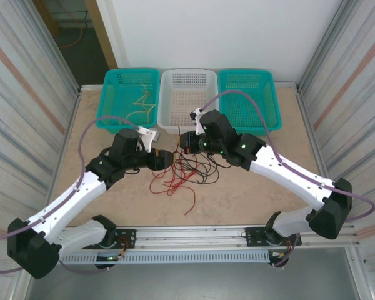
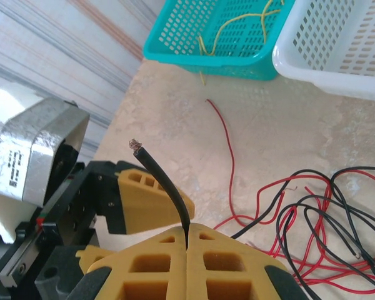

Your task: Untangle the cables

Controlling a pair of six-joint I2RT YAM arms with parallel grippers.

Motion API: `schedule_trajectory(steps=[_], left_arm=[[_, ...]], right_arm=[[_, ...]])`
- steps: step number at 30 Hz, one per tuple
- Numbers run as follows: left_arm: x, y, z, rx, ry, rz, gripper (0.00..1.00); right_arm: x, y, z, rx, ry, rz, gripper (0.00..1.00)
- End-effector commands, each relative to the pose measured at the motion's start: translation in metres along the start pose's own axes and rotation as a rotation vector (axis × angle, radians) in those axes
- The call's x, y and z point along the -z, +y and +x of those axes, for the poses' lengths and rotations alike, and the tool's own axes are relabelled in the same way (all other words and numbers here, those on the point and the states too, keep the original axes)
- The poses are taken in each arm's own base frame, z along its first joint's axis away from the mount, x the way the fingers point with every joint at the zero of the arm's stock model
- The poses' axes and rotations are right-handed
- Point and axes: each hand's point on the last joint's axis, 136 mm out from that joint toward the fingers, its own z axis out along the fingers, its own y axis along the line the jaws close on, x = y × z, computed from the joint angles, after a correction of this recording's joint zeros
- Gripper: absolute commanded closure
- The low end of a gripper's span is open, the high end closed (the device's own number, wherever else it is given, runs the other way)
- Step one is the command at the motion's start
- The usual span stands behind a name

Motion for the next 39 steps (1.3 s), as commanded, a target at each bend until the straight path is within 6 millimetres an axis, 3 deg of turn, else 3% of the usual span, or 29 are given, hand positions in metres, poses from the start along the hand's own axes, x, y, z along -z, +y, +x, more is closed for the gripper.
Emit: schedule_trajectory(steps=[1, 8, 11, 14, 24, 30, 35, 39], left_arm=[[0.004, -0.017, -0.033, -0.119, -0.107, 0.045, 0.39], [-0.01, -0.032, -0.048, -0.149, -0.103, 0.122, 0.58], [-0.012, -0.04, -0.052, -0.155, -0.096, 0.162, 0.59], [-0.008, -0.048, -0.052, -0.171, -0.11, 0.199, 0.5], [-0.003, -0.029, -0.035, -0.155, -0.135, 0.125, 0.28], [-0.003, -0.038, -0.03, -0.161, -0.167, 0.195, 0.23], [-0.018, -0.045, -0.035, -0.164, -0.138, 0.248, 0.32], [-0.028, -0.048, -0.037, -0.167, -0.109, 0.263, 0.52]], right_arm=[[0.018, 0.011, -0.011, 0.033, -0.02, -0.031, 1.0], [0.024, 0.015, -0.017, 0.037, -0.034, -0.037, 1.0], [0.024, 0.012, -0.018, 0.033, -0.036, -0.031, 1.0], [0.024, 0.01, -0.02, 0.026, -0.04, -0.027, 1.0], [0.032, 0.005, -0.029, 0.013, -0.073, -0.025, 1.0], [0.039, 0.013, -0.035, 0.01, -0.088, -0.053, 1.0], [0.044, 0.017, -0.038, 0.012, -0.094, -0.063, 1.0], [0.046, 0.017, -0.038, 0.011, -0.099, -0.065, 1.0]])
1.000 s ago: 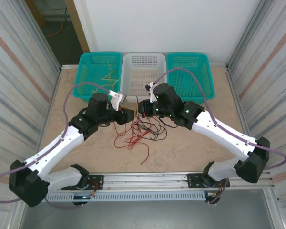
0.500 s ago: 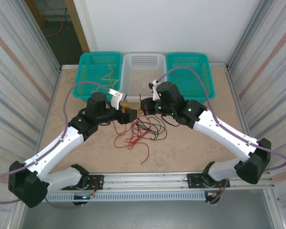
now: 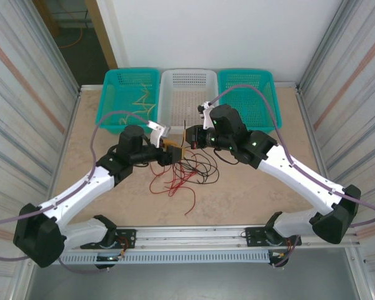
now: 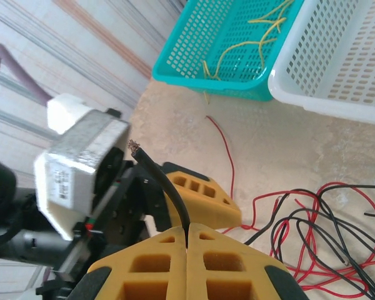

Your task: Untangle the cables

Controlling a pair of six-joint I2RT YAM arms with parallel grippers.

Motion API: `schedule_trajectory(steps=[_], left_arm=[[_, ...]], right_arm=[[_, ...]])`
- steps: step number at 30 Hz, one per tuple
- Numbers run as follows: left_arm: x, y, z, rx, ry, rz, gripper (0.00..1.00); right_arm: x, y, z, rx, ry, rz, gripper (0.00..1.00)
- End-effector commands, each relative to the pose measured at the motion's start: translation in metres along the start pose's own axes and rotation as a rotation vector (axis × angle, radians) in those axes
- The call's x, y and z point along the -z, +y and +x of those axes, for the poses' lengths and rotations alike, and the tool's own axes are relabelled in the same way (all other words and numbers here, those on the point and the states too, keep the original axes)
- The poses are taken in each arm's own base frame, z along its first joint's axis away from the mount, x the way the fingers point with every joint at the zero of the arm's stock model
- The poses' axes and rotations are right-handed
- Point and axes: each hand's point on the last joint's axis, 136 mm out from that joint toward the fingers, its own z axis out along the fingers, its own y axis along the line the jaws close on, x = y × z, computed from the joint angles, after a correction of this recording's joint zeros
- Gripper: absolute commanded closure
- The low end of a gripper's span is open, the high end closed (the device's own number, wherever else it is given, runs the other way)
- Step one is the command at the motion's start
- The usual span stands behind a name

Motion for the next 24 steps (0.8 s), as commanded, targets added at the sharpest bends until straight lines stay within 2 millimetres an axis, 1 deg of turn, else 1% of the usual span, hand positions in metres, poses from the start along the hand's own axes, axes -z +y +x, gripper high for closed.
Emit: schedule_trajectory(steps=[1, 2, 4, 6, 7, 9, 10, 11, 12, 13, 15, 17, 19, 21, 24], left_arm=[[-0.003, -0.018, -0.021, -0.038, -0.027, 0.065, 0.65], [-0.003, -0.018, -0.025, -0.034, -0.028, 0.059, 0.77], [0.001, -0.02, -0.034, -0.025, -0.05, 0.041, 0.92], [0.007, -0.02, -0.045, -0.023, -0.082, 0.013, 0.97], [0.011, -0.019, -0.052, -0.021, -0.103, -0.009, 1.0], [0.019, -0.023, -0.064, -0.019, -0.134, -0.028, 1.0], [0.023, -0.028, -0.071, -0.024, -0.15, -0.021, 1.0], [0.028, -0.033, -0.079, -0.021, -0.166, -0.017, 1.0], [0.032, -0.038, -0.086, -0.019, -0.181, -0.011, 1.0], [0.038, -0.044, -0.094, -0.013, -0.199, -0.003, 1.0], [0.048, -0.055, -0.11, 0.01, -0.232, 0.013, 1.0], [0.06, -0.069, -0.13, 0.04, -0.268, 0.038, 1.0], [0.071, -0.086, -0.148, 0.051, -0.286, 0.079, 1.0], [0.078, -0.096, -0.16, 0.064, -0.3, 0.102, 1.0], [0.084, -0.11, -0.172, 0.083, -0.316, 0.153, 1.0]], right_arm=[[0.019, 0.015, -0.016, 0.011, -0.051, -0.048, 1.0], [0.019, 0.014, -0.017, 0.01, -0.053, -0.044, 1.0], [0.019, 0.013, -0.016, 0.008, -0.053, -0.039, 1.0], [0.02, 0.012, -0.016, 0.006, -0.055, -0.036, 1.0], [0.02, 0.01, -0.016, 0.005, -0.06, -0.028, 0.98], [0.022, 0.004, -0.018, -0.004, -0.07, -0.012, 0.89], [0.024, 0.0, -0.018, -0.012, -0.076, -0.007, 0.81], [0.026, -0.002, -0.02, -0.016, -0.085, -0.004, 0.7], [0.028, -0.004, -0.02, -0.018, -0.088, 0.0, 0.6], [0.03, -0.004, -0.02, -0.013, -0.089, -0.008, 0.54], [0.033, -0.003, -0.016, 0.02, -0.091, -0.022, 0.49], [0.036, 0.002, -0.009, 0.061, -0.098, -0.06, 0.47], [0.038, 0.005, -0.003, 0.085, -0.113, -0.089, 0.39], [0.039, 0.007, 0.001, 0.098, -0.117, -0.115, 0.34], [0.035, 0.008, 0.003, 0.118, -0.117, -0.107, 0.32]])
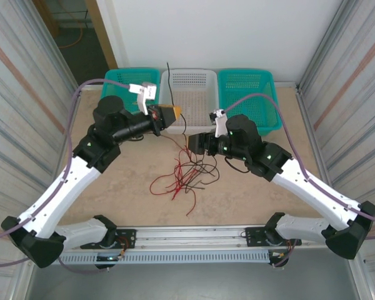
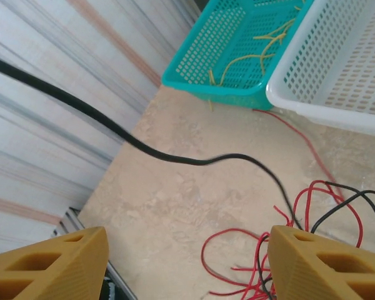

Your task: Untangle the cables

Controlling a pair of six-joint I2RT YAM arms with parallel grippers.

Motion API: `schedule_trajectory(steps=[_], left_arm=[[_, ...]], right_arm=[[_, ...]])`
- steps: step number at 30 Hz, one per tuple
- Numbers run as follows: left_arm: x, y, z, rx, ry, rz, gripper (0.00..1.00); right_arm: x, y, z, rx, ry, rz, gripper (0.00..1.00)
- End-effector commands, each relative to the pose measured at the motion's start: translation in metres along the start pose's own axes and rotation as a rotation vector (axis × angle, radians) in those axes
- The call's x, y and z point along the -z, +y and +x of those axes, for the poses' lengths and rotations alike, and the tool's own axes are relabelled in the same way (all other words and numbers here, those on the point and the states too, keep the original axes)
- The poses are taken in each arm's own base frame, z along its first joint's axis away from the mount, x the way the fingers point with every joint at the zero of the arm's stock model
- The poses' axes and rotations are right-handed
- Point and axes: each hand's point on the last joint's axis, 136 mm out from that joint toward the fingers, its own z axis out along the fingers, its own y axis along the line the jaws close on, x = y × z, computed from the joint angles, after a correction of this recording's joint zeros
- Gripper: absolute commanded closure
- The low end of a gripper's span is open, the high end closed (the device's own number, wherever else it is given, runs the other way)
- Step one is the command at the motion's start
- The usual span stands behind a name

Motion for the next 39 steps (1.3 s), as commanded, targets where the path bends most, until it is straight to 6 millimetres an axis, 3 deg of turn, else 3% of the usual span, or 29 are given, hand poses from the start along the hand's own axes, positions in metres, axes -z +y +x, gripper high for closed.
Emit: schedule_trajectory(steps=[1, 10, 18, 22, 24, 27, 30, 36, 39], left_arm=[[0.004, -0.019, -0.012, 0.07, -0.004, 0.063, 1.0], [0.018, -0.056, -0.048, 0.054, -0.055, 0.145, 1.0], [0.045, -0.092, -0.089, -0.001, -0.154, 0.183, 1.0], [0.055, -0.101, -0.1, -0.014, -0.187, 0.19, 1.0], [0.058, -0.102, -0.105, -0.028, -0.196, 0.173, 1.0], [0.063, -0.101, -0.112, -0.033, -0.209, 0.147, 1.0], [0.068, -0.104, -0.121, -0.037, -0.228, 0.153, 1.0], [0.066, -0.109, -0.126, -0.032, -0.234, 0.181, 1.0], [0.064, -0.104, -0.125, -0.026, -0.232, 0.161, 1.0]], right_arm=[[-0.002, 0.01, -0.008, 0.061, -0.044, -0.031, 0.32], [-0.047, -0.017, 0.022, 0.041, 0.027, 0.04, 0.35], [-0.103, -0.073, 0.094, -0.081, 0.147, 0.082, 0.37], [-0.116, -0.107, 0.119, -0.153, 0.193, 0.137, 0.4], [-0.114, -0.11, 0.122, -0.147, 0.209, 0.154, 0.42], [-0.095, -0.098, 0.105, -0.071, 0.172, 0.179, 0.39], [-0.07, -0.081, 0.074, 0.01, 0.123, 0.195, 0.37], [-0.017, -0.005, 0.002, 0.169, -0.059, 0.042, 0.28], [0.001, 0.016, -0.022, 0.205, -0.117, 0.011, 0.28]])
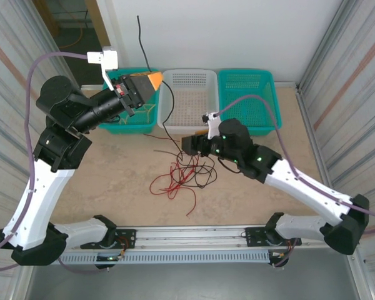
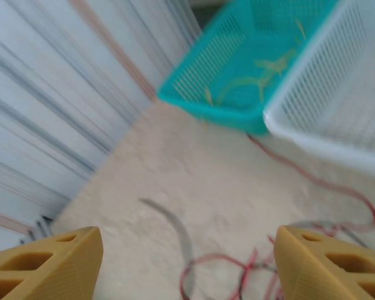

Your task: Untangle the cables

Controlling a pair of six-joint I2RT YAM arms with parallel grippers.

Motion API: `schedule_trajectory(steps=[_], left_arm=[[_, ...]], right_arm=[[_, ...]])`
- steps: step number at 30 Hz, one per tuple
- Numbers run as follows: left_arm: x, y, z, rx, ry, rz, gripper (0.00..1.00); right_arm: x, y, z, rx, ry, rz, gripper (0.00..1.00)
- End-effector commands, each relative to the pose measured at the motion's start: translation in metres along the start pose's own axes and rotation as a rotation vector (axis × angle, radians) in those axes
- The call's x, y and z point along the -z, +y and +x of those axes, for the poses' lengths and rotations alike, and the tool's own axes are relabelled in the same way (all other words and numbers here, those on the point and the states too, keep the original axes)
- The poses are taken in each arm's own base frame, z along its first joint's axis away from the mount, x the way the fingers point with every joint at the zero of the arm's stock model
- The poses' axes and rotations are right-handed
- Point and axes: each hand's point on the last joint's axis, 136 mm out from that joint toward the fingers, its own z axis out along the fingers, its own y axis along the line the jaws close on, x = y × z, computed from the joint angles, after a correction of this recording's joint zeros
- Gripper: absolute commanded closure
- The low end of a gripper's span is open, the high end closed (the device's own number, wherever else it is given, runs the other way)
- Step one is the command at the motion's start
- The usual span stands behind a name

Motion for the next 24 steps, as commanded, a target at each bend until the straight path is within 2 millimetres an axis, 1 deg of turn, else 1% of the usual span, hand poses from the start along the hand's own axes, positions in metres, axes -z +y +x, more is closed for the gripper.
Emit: schedule_trajectory(steps=[1, 4, 7, 13, 16, 20, 23, 24], left_arm=[[0.002, -0.005, -0.01, -0.003, -0.025, 0.001, 1.0], [0.0, 0.001, -0.007, 0.008, -0.017, -0.018, 1.0], [-0.003, 0.001, -0.006, 0.025, -0.013, -0.004, 1.0], [-0.005, 0.001, -0.008, 0.038, -0.021, 0.002, 1.0], [-0.007, 0.001, -0.007, 0.05, -0.015, 0.006, 1.0], [-0.009, 0.002, -0.006, 0.064, -0.004, 0.013, 1.0], [-0.011, 0.003, -0.004, 0.078, 0.003, 0.017, 1.0], [-0.012, 0.004, -0.003, 0.08, 0.004, 0.017, 1.0]], right_arm=[[0.018, 0.012, -0.02, 0.088, -0.037, -0.004, 0.27], [0.03, 0.033, -0.034, 0.113, -0.068, -0.075, 0.25], [0.03, 0.05, -0.036, 0.132, -0.055, -0.135, 0.24], [0.015, 0.045, -0.032, 0.151, -0.029, -0.112, 0.29], [0.007, 0.041, -0.03, 0.157, -0.016, -0.092, 0.3], [0.002, 0.042, -0.032, 0.173, -0.012, -0.091, 0.29], [-0.002, 0.044, -0.032, 0.18, -0.007, -0.101, 0.34], [-0.002, 0.044, -0.032, 0.18, -0.004, -0.101, 0.37]])
